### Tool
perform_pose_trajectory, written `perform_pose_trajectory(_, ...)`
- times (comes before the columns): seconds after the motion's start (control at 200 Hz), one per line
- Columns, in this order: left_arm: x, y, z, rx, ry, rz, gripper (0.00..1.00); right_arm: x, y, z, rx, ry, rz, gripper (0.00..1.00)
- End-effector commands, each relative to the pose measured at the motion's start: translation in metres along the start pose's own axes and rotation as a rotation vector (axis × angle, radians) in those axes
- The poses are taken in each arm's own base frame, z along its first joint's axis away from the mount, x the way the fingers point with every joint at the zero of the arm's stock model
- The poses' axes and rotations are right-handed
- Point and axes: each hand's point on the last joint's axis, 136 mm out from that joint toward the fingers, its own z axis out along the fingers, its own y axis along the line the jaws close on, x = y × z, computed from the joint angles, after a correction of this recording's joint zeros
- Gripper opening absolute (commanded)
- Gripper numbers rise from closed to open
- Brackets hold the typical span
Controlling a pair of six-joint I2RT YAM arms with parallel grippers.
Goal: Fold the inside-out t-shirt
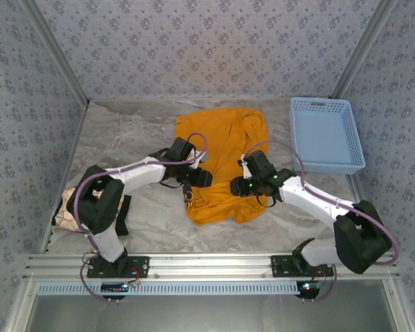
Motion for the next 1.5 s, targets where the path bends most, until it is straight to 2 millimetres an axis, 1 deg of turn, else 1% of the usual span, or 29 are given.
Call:
perform_pose_trajectory(0.0,0.004,-0.001,-0.001,0.019,0.019,-0.006,0.44,0.002,-0.004,0.010,0.021,0.010,0.002,0.38)
perform_pose_trajectory(0.1,0.005,-0.001,-0.005,0.023,-0.003,-0.010,0.44,0.002,-0.005,0.017,0.013,0.019,0.008,0.38)
perform_pose_trajectory(0.225,0.010,0.002,-0.004,0.028,0.003,-0.024,0.44,0.002,-0.012,0.024,0.042,0.016,0.002,0.38)
perform_pose_trajectory(0.31,0.011,0.002,-0.006,0.029,0.000,-0.028,0.44,-0.001,-0.011,0.027,0.034,0.020,-0.005,0.37)
perform_pose_trajectory(0.405,0.011,0.002,-0.007,0.040,-0.007,-0.024,0.44,-0.004,-0.006,0.030,0.017,0.017,-0.022,0.31)
perform_pose_trajectory(0.515,0.009,0.003,-0.010,0.041,-0.006,-0.037,0.44,-0.005,0.003,0.031,-0.017,0.019,-0.030,0.14)
perform_pose_trajectory(0.555,0.007,0.004,-0.012,0.043,-0.016,-0.042,0.44,-0.007,0.007,0.029,-0.025,0.018,-0.037,0.09)
perform_pose_trajectory(0.585,0.005,0.003,-0.013,0.047,-0.025,-0.041,0.44,-0.007,0.011,0.027,-0.033,0.018,-0.047,0.06)
perform_pose_trajectory(0.69,0.002,0.003,-0.017,0.050,-0.036,-0.044,0.45,-0.007,0.022,0.016,-0.028,0.014,-0.098,0.03)
perform_pose_trajectory(0.81,-0.001,0.010,-0.022,0.045,-0.046,-0.080,0.46,-0.011,0.044,-0.005,-0.078,0.004,-0.192,0.01)
perform_pose_trajectory(0.85,-0.001,0.010,-0.023,0.059,-0.045,-0.093,0.46,-0.009,0.049,-0.010,-0.087,0.011,-0.229,0.00)
perform_pose_trajectory(0.92,-0.001,0.014,-0.022,0.067,-0.035,-0.121,0.46,-0.006,0.057,-0.016,-0.106,0.024,-0.302,0.00)
perform_pose_trajectory(1.004,-0.004,0.013,-0.023,0.075,-0.040,-0.120,0.46,0.000,0.069,-0.019,-0.140,0.046,-0.372,0.00)
perform_pose_trajectory(1.074,-0.006,0.005,-0.023,0.111,-0.040,-0.098,0.46,0.005,0.080,-0.022,-0.187,0.068,-0.406,0.00)
perform_pose_trajectory(1.114,-0.007,0.001,-0.021,0.119,-0.034,-0.088,0.46,0.008,0.089,-0.024,-0.219,0.079,-0.428,0.02)
perform_pose_trajectory(1.174,-0.008,-0.002,-0.016,0.122,-0.021,-0.074,0.46,0.014,0.102,-0.026,-0.269,0.094,-0.465,0.05)
perform_pose_trajectory(1.249,-0.008,-0.006,-0.008,0.129,0.003,-0.069,0.45,0.021,0.119,-0.031,-0.336,0.119,-0.504,0.05)
perform_pose_trajectory(1.309,-0.009,-0.006,-0.001,0.126,0.005,-0.071,0.44,0.027,0.130,-0.033,-0.379,0.145,-0.525,0.14)
perform_pose_trajectory(1.374,-0.011,-0.001,0.006,0.123,0.004,-0.093,0.44,0.039,0.143,-0.034,-0.445,0.185,-0.560,0.18)
perform_pose_trajectory(1.429,-0.013,0.003,0.011,0.122,0.005,-0.110,0.42,0.050,0.150,-0.028,-0.474,0.224,-0.578,0.26)
perform_pose_trajectory(1.494,-0.015,0.007,0.015,0.122,0.009,-0.123,0.42,0.060,0.157,-0.019,-0.506,0.270,-0.578,0.30)
